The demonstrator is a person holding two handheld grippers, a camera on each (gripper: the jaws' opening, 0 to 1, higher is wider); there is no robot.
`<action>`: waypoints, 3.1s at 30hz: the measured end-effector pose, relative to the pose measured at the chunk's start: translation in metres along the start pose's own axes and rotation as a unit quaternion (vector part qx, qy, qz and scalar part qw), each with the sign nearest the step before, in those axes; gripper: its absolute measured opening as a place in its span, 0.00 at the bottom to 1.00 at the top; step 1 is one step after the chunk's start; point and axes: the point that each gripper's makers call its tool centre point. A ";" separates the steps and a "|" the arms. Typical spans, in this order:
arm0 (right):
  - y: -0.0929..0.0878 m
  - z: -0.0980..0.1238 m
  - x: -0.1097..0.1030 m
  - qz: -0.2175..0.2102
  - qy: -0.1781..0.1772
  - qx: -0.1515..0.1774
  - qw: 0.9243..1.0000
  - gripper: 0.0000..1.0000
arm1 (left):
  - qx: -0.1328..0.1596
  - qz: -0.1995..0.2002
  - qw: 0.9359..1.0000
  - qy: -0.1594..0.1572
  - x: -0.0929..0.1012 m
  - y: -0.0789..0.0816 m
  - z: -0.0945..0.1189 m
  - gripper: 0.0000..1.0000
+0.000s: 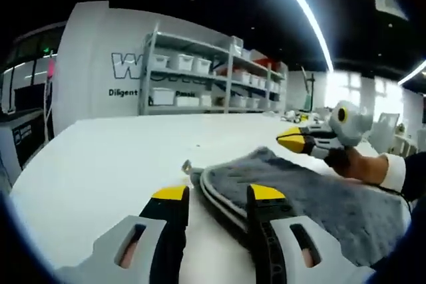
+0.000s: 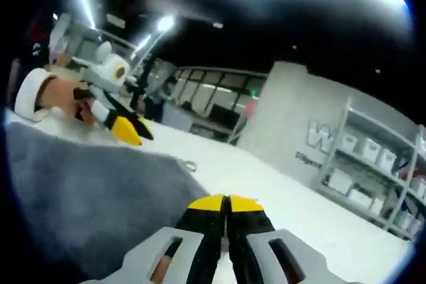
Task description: Open the folded towel by lifting each exposed corner and separating the folded layers until the towel lies flat within the target outline without major curled edges
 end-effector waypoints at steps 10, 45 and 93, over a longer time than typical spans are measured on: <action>0.005 -0.002 -0.049 -0.039 0.089 -0.008 0.995 0.00 | -0.034 -0.021 0.999 -0.021 0.016 -0.013 -0.001 0.33; -0.005 0.002 -0.076 -0.123 0.131 -0.032 0.983 0.04 | -0.049 -0.125 0.991 -0.014 0.022 -0.019 0.000 0.13; 0.019 0.001 -0.063 -0.329 0.101 0.023 0.939 0.14 | -0.012 -0.331 0.941 -0.071 0.106 -0.012 -0.017 0.05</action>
Point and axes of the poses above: the point that each gripper's makers call its tool centre point, and the gripper's own axes: z roughly backward along the fingers, x roughly to its right, y roughly out of its top, and after that the axes turned 6 degrees about x, right-handed
